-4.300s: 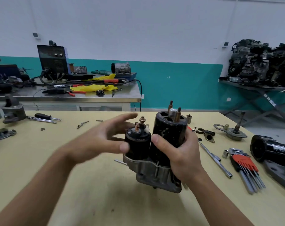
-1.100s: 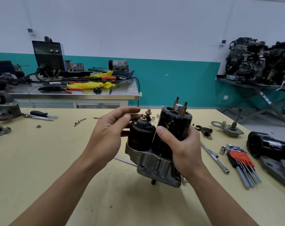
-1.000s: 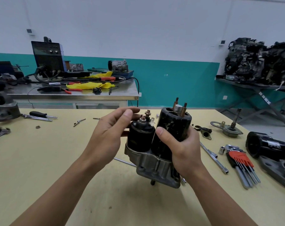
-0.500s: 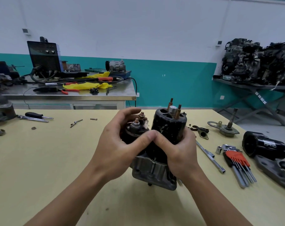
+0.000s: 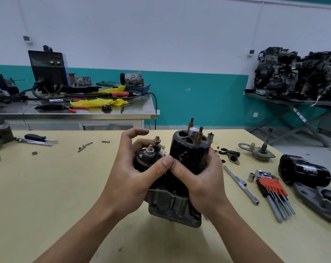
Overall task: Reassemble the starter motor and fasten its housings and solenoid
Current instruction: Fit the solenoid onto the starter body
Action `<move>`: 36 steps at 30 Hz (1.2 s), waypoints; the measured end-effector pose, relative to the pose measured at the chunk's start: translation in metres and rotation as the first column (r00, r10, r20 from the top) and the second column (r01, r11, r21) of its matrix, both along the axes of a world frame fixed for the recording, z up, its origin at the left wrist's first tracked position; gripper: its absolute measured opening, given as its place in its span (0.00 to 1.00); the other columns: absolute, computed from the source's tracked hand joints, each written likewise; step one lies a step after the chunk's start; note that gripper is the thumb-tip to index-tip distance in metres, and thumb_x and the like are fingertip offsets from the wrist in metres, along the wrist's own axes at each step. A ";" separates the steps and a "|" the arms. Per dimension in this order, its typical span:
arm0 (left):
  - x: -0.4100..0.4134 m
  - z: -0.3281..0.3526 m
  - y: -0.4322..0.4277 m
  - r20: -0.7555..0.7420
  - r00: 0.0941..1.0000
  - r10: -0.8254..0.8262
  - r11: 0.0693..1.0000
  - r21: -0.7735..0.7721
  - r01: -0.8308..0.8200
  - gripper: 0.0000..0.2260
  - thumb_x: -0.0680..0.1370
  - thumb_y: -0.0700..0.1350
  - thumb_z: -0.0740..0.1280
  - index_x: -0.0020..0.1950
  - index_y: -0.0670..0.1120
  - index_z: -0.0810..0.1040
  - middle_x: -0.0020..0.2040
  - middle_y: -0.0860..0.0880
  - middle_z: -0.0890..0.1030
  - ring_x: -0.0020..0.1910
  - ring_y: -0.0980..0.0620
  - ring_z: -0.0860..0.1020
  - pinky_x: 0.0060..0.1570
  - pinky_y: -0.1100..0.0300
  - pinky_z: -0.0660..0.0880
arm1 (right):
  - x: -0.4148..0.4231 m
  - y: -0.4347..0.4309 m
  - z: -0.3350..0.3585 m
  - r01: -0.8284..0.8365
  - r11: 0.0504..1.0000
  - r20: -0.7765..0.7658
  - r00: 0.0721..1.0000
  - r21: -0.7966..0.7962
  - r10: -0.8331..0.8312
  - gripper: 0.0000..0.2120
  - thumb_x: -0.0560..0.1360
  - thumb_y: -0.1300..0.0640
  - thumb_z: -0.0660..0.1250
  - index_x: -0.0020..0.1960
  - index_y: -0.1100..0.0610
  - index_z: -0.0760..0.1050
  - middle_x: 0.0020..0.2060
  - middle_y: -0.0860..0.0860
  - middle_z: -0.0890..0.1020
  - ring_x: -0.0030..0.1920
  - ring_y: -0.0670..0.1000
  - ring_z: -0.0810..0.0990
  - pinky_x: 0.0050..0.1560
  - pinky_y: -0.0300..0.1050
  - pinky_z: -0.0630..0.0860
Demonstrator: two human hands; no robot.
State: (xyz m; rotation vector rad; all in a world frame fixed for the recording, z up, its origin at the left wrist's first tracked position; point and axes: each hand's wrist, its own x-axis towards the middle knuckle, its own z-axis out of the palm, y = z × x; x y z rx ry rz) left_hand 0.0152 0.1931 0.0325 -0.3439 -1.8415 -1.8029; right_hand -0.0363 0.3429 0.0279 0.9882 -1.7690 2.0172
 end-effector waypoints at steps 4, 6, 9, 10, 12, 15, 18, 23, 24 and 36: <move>-0.001 0.001 0.002 -0.038 0.999 0.007 1.000 -0.028 -0.008 0.18 0.68 0.53 0.75 0.56 0.55 0.78 0.48 0.51 0.82 0.46 0.53 0.83 0.43 0.63 0.80 | 0.000 0.001 0.000 0.011 1.000 0.011 1.000 -0.003 -0.011 0.13 0.66 0.45 0.77 0.48 0.44 0.79 0.43 0.48 0.85 0.46 0.51 0.85 0.41 0.42 0.82; -0.002 0.002 0.000 -0.006 0.999 -0.039 0.998 -0.044 0.039 0.19 0.68 0.53 0.75 0.58 0.55 0.80 0.47 0.51 0.83 0.48 0.52 0.84 0.44 0.63 0.80 | 0.000 0.001 0.000 0.020 1.000 0.013 1.000 0.003 -0.020 0.14 0.65 0.45 0.77 0.49 0.45 0.80 0.44 0.48 0.85 0.47 0.52 0.85 0.43 0.44 0.82; -0.001 0.002 -0.005 0.024 0.998 -0.054 0.996 -0.075 0.056 0.29 0.66 0.54 0.77 0.66 0.56 0.76 0.53 0.51 0.83 0.53 0.50 0.84 0.46 0.62 0.80 | 0.000 0.001 -0.001 0.034 0.999 -0.002 0.999 0.010 -0.034 0.14 0.64 0.44 0.76 0.49 0.42 0.79 0.44 0.45 0.85 0.47 0.49 0.85 0.43 0.40 0.81; 0.000 0.000 -0.006 0.025 0.999 -0.042 0.996 -0.076 0.044 0.32 0.65 0.54 0.77 0.68 0.57 0.73 0.55 0.51 0.82 0.54 0.50 0.84 0.47 0.61 0.81 | 0.000 0.000 -0.002 0.036 0.999 -0.010 0.999 0.014 -0.036 0.14 0.64 0.44 0.76 0.48 0.40 0.79 0.43 0.44 0.85 0.47 0.48 0.85 0.43 0.38 0.80; 0.001 -0.001 -0.006 0.006 0.999 -0.037 0.998 -0.055 0.037 0.34 0.64 0.53 0.78 0.67 0.57 0.69 0.57 0.47 0.80 0.53 0.47 0.83 0.46 0.58 0.81 | 0.001 0.000 -0.002 0.042 0.999 -0.013 0.999 0.020 -0.042 0.14 0.64 0.44 0.76 0.48 0.39 0.78 0.43 0.44 0.85 0.47 0.47 0.85 0.43 0.37 0.80; 0.000 -0.002 -0.003 -0.050 0.999 -0.013 0.998 -0.061 0.010 0.27 0.66 0.52 0.78 0.60 0.52 0.70 0.53 0.48 0.80 0.49 0.49 0.83 0.45 0.60 0.80 | 0.000 0.001 -0.002 0.047 0.999 -0.001 0.999 0.021 -0.047 0.15 0.64 0.43 0.76 0.48 0.42 0.78 0.43 0.46 0.85 0.47 0.49 0.85 0.43 0.40 0.81; -0.001 0.000 -0.002 -0.056 0.998 -0.034 0.997 -0.073 0.030 0.19 0.69 0.51 0.75 0.57 0.51 0.76 0.47 0.51 0.82 0.45 0.54 0.83 0.43 0.65 0.79 | 0.000 0.001 -0.002 0.039 0.999 0.009 0.999 0.022 -0.040 0.15 0.64 0.44 0.76 0.49 0.44 0.78 0.43 0.48 0.85 0.47 0.52 0.85 0.43 0.45 0.82; -0.001 -0.001 -0.006 -0.018 0.999 -0.047 0.996 -0.076 0.046 0.23 0.68 0.53 0.76 0.61 0.54 0.78 0.52 0.48 0.83 0.51 0.49 0.84 0.46 0.63 0.80 | 0.000 0.000 -0.002 0.025 0.999 -0.004 1.000 0.023 -0.025 0.14 0.65 0.44 0.76 0.49 0.41 0.79 0.44 0.47 0.85 0.47 0.51 0.85 0.43 0.43 0.82; -0.002 -0.002 -0.006 -0.022 1.000 -0.022 0.998 -0.064 0.020 0.25 0.67 0.54 0.77 0.62 0.53 0.77 0.54 0.49 0.83 0.52 0.49 0.84 0.47 0.62 0.80 | 0.000 0.000 -0.002 0.027 0.999 -0.005 1.000 0.025 -0.027 0.14 0.65 0.44 0.76 0.49 0.41 0.78 0.44 0.47 0.85 0.47 0.51 0.85 0.43 0.42 0.82; -0.001 0.003 -0.011 0.027 0.994 -0.102 0.993 -0.053 0.103 0.30 0.62 0.59 0.81 0.62 0.54 0.78 0.51 0.47 0.84 0.51 0.47 0.84 0.47 0.60 0.80 | 0.001 0.001 -0.002 0.019 1.000 -0.020 1.000 0.021 -0.018 0.14 0.64 0.46 0.76 0.48 0.42 0.79 0.43 0.45 0.85 0.47 0.49 0.85 0.43 0.40 0.81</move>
